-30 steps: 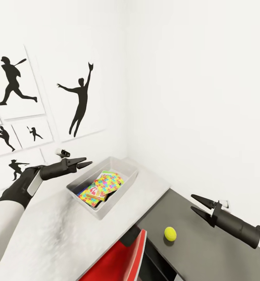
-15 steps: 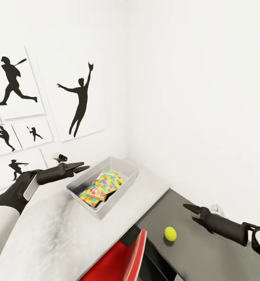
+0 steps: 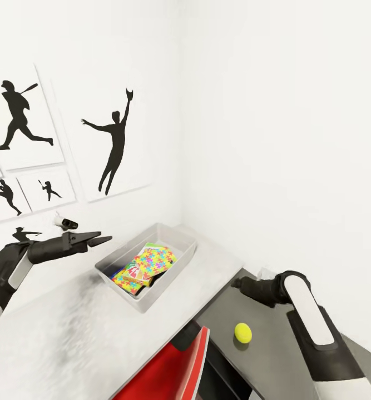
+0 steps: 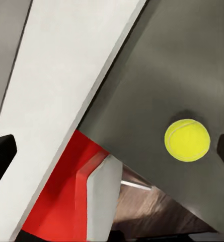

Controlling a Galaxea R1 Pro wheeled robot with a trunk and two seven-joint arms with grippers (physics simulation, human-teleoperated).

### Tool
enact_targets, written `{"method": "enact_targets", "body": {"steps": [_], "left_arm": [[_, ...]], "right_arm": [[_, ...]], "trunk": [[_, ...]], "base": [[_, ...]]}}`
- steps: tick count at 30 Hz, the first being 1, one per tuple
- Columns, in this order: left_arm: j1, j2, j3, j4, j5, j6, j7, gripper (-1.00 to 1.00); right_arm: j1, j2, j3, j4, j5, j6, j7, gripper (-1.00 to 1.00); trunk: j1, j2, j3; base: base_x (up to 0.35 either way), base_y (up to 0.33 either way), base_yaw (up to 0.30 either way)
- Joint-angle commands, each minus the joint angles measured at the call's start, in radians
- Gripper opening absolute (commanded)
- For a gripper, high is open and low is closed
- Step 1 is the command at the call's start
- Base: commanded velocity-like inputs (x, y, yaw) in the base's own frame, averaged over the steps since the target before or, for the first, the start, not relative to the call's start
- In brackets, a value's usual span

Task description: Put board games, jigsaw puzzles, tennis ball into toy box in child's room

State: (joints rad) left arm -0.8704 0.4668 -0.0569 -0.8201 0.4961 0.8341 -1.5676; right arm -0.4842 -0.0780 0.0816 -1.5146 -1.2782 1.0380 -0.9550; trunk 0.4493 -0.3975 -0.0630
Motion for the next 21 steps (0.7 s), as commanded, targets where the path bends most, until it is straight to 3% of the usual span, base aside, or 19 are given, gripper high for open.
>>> {"method": "enact_targets", "body": {"steps": [1, 4, 8, 17, 21], "left_arm": [[-0.001, 0.004, -0.004, -0.003, 0.005, 0.011, -0.003, 1.0], [-0.002, 0.007, -0.004, -0.021, 0.003, 0.015, -0.003, 1.0], [-0.001, 0.008, -0.004, -0.035, 0.003, 0.029, -0.003, 1.0], [-0.001, 0.009, -0.002, -0.039, 0.002, 0.047, -0.003, 1.0], [-0.001, 0.009, -0.003, -0.039, 0.001, 0.048, -0.003, 1.0]], "right_arm": [[-0.015, 0.008, 0.004, 0.037, 0.015, 0.003, -0.024, 1.0], [-0.041, 0.023, 0.006, 0.154, 0.106, -0.008, -0.038, 1.0], [-0.05, 0.041, 0.007, 0.227, 0.183, -0.058, -0.038, 1.0], [-0.074, 0.046, 0.01, 0.262, 0.212, -0.095, -0.038, 1.0], [-0.086, 0.05, 0.016, 0.268, 0.246, -0.1, -0.038, 1.0]], "trunk": [[0.001, -0.002, -0.002], [0.001, -0.002, -0.002], [0.001, -0.002, -0.002], [0.001, -0.002, -0.002], [0.001, -0.002, -0.002]], "base": [[0.0, 0.0, 0.0], [0.0, 0.0, 0.0], [0.0, 0.0, 0.0], [0.0, 0.0, 0.0], [0.0, 0.0, 0.0]]}}
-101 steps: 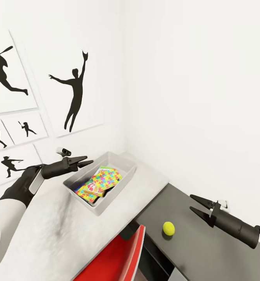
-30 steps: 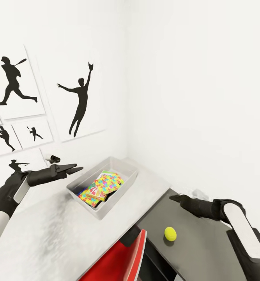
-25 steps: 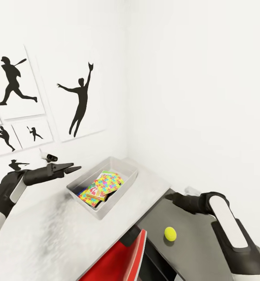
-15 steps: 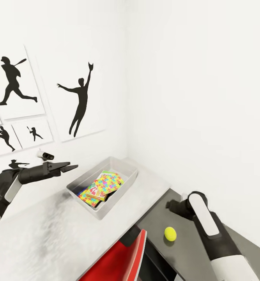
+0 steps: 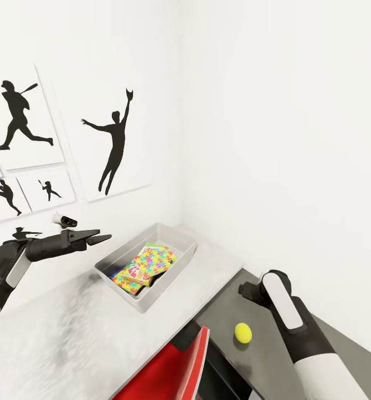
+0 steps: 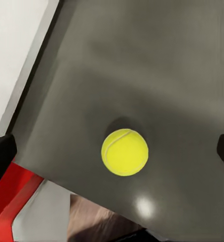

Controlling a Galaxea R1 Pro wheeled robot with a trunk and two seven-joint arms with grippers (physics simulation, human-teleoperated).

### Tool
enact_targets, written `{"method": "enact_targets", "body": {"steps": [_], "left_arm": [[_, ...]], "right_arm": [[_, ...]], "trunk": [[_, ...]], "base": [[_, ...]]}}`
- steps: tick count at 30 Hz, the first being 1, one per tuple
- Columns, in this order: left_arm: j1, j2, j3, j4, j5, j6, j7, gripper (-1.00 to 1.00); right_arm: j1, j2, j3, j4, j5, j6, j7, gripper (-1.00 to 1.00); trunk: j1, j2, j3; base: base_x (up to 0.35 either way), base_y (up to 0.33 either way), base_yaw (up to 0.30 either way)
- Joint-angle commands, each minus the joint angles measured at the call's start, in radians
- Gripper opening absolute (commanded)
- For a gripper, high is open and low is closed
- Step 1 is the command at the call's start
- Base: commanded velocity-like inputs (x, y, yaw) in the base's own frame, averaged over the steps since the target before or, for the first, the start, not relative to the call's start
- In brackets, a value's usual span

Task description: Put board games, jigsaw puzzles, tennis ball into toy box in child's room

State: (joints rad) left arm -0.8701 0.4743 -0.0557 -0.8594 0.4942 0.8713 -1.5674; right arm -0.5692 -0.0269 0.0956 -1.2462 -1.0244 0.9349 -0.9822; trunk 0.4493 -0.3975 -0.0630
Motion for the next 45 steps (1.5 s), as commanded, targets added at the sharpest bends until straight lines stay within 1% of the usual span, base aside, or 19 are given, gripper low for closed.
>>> {"method": "enact_targets", "body": {"steps": [1, 4, 8, 13, 16, 20, 29, 40, 45], "left_arm": [[-0.001, 0.001, -0.004, 0.0, 0.003, 0.011, -0.003, 1.0], [-0.001, 0.001, -0.002, 0.0, 0.003, 0.012, -0.002, 1.0], [-0.002, 0.0, -0.002, -0.009, 0.003, 0.022, -0.002, 1.0], [-0.003, 0.007, 0.002, -0.126, 0.002, 0.107, 0.006, 1.0], [-0.005, 0.017, 0.01, -0.172, 0.002, 0.129, 0.006, 1.0], [-0.007, 0.02, 0.019, -0.186, 0.003, 0.136, 0.007, 1.0], [-0.007, 0.02, 0.022, -0.19, 0.003, 0.137, 0.007, 1.0], [-0.007, 0.018, 0.022, -0.193, 0.003, 0.137, 0.007, 1.0], [-0.007, 0.018, 0.021, -0.194, 0.003, 0.135, 0.007, 1.0]], "right_arm": [[-0.002, 0.0, 0.003, 0.005, 0.0, 0.003, -0.01, 1.0], [-0.004, 0.004, 0.008, 0.016, 0.011, -0.008, -0.01, 1.0], [-0.004, 0.005, 0.034, 0.018, 0.016, -0.051, -0.01, 1.0], [-0.005, 0.003, 0.046, 0.046, 0.018, -0.068, -0.01, 1.0], [-0.006, 0.004, 0.047, 0.059, 0.018, -0.069, -0.01, 1.0], [-0.006, 0.003, 0.047, 0.063, 0.018, -0.07, -0.01, 1.0], [-0.006, 0.003, 0.047, 0.068, 0.018, -0.07, -0.01, 1.0], [-0.007, 0.004, 0.046, 0.091, 0.019, -0.071, -0.01, 1.0], [-0.007, 0.001, 0.046, 0.099, 0.018, -0.084, -0.009, 1.0]], "trunk": [[0.001, -0.002, -0.002], [0.001, -0.002, -0.002], [0.001, -0.002, -0.002], [0.001, -0.002, -0.002], [0.001, -0.002, -0.002], [0.001, -0.002, -0.002], [0.001, -0.002, -0.006], [0.001, -0.002, -0.023], [0.001, -0.002, -0.031]], "base": [[0.0, 0.0, 0.0], [0.0, 0.0, 0.0], [0.0, 0.0, 0.0], [0.0, 0.0, 0.0], [0.0, 0.0, 0.0], [0.0, 0.0, 0.0], [0.0, 0.0, 0.027], [0.0, 0.0, 0.064], [0.0, 0.0, 0.066]]}}
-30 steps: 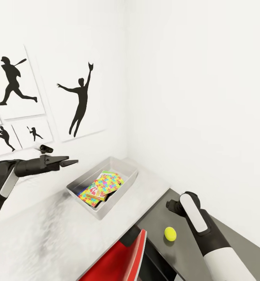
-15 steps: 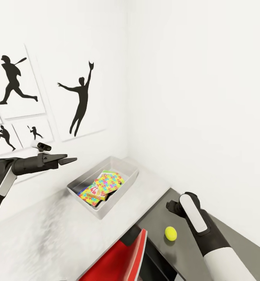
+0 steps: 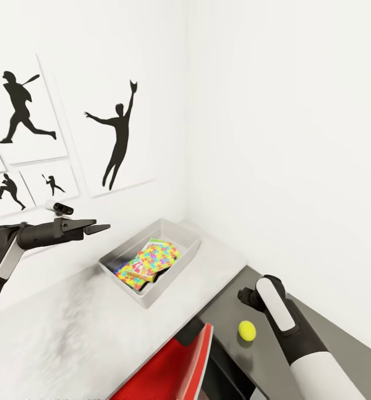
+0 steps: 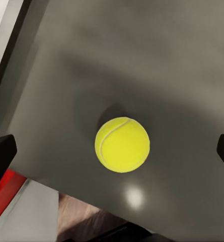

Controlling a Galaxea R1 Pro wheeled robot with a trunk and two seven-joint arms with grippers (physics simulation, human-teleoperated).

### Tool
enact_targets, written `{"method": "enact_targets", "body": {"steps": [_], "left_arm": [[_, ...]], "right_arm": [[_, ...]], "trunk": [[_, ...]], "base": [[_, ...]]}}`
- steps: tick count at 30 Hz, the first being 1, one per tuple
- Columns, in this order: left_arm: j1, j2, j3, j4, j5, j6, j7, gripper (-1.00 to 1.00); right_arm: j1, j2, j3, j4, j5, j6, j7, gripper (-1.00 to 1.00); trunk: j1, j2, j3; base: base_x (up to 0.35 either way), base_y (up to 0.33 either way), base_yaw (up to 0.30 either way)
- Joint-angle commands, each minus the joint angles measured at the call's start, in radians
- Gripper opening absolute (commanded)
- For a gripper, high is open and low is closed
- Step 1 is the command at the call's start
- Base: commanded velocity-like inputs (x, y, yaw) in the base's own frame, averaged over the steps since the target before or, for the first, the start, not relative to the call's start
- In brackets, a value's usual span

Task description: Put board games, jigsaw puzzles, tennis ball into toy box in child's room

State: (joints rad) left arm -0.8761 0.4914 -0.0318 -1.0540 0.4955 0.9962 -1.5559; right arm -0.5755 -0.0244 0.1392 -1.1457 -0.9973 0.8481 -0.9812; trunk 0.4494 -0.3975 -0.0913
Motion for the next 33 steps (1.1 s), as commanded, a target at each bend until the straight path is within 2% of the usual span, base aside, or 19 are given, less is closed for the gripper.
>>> {"method": "enact_targets", "body": {"steps": [1, 9, 25, 33], "left_arm": [[-0.001, 0.001, -0.003, 0.0, 0.002, 0.01, -0.004, 1.0], [-0.001, 0.001, -0.003, 0.0, 0.002, 0.009, -0.004, 1.0], [-0.001, 0.001, -0.002, 0.0, 0.002, 0.009, -0.004, 1.0], [-0.001, 0.002, -0.002, 0.0, 0.002, 0.009, -0.004, 1.0]], "right_arm": [[-0.001, -0.002, 0.003, 0.0, -0.009, 0.0, -0.01, 1.0], [-0.001, -0.009, 0.003, -0.001, -0.009, -0.004, 0.017, 1.0], [-0.028, -0.022, 0.002, 0.003, -0.007, -0.006, 0.019, 1.0], [-0.035, -0.026, -0.005, 0.061, -0.008, -0.006, 0.019, 1.0]], "trunk": [[0.001, -0.003, -0.004], [0.001, -0.003, -0.017], [0.001, -0.003, -0.043], [0.001, -0.003, -0.055]], "base": [[0.0, 0.0, 0.066], [0.0, 0.0, 0.066], [0.0, 0.0, 0.066], [0.0, 0.0, -0.023]]}}
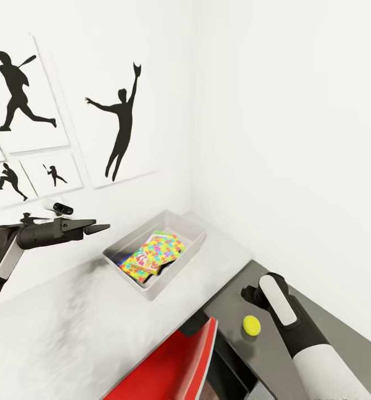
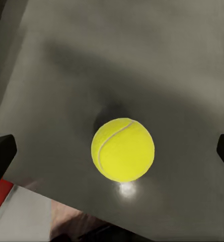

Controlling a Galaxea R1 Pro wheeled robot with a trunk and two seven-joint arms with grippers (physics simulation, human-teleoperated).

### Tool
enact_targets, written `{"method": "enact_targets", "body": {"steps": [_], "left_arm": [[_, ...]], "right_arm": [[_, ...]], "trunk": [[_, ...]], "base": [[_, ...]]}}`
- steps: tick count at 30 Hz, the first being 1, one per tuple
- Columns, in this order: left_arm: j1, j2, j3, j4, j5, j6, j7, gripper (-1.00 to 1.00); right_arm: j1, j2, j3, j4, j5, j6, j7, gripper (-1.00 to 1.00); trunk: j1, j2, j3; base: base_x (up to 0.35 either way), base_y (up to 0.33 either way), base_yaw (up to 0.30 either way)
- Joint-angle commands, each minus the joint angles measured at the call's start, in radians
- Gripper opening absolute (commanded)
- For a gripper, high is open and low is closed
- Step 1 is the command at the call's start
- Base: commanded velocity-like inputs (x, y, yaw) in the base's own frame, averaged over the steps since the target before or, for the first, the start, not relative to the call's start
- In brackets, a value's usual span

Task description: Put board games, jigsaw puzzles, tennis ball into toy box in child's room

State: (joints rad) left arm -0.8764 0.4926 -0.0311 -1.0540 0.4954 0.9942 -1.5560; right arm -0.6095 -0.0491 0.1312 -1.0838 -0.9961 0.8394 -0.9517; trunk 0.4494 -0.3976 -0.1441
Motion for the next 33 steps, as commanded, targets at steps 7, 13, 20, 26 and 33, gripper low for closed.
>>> {"method": "enact_targets", "body": {"steps": [7, 13, 20, 26, 33], "left_arm": [[-0.001, 0.001, -0.003, 0.0, 0.002, 0.011, -0.004, 1.0], [-0.001, 0.001, -0.003, 0.0, 0.002, 0.012, -0.004, 1.0], [-0.001, 0.001, -0.002, -0.004, 0.002, 0.013, -0.004, 1.0], [-0.002, -0.002, -0.003, -0.067, 0.001, 0.038, -0.004, 1.0], [-0.051, -0.019, -0.02, -0.215, 0.003, 0.053, -0.003, 1.0]], "right_arm": [[-0.005, -0.001, 0.002, 0.007, -0.009, 0.003, -0.01, 1.0], [-0.005, 0.0, 0.002, 0.008, -0.009, 0.003, -0.01, 1.0], [-0.006, 0.001, 0.002, 0.008, -0.009, 0.003, -0.01, 1.0], [-0.006, 0.001, 0.002, 0.009, -0.009, 0.003, -0.01, 1.0], [-0.006, 0.003, 0.004, 0.01, -0.009, 0.003, -0.01, 1.0]], "trunk": [[0.001, -0.002, -0.007], [0.001, -0.002, -0.008], [0.001, -0.002, -0.014], [0.001, -0.002, -0.022], [0.001, -0.002, -0.033]], "base": [[0.0, 0.0, -0.122], [0.0, 0.0, -0.085], [0.0, 0.0, -0.191], [0.0, 0.0, -0.163], [0.0, 0.0, -0.14]]}}
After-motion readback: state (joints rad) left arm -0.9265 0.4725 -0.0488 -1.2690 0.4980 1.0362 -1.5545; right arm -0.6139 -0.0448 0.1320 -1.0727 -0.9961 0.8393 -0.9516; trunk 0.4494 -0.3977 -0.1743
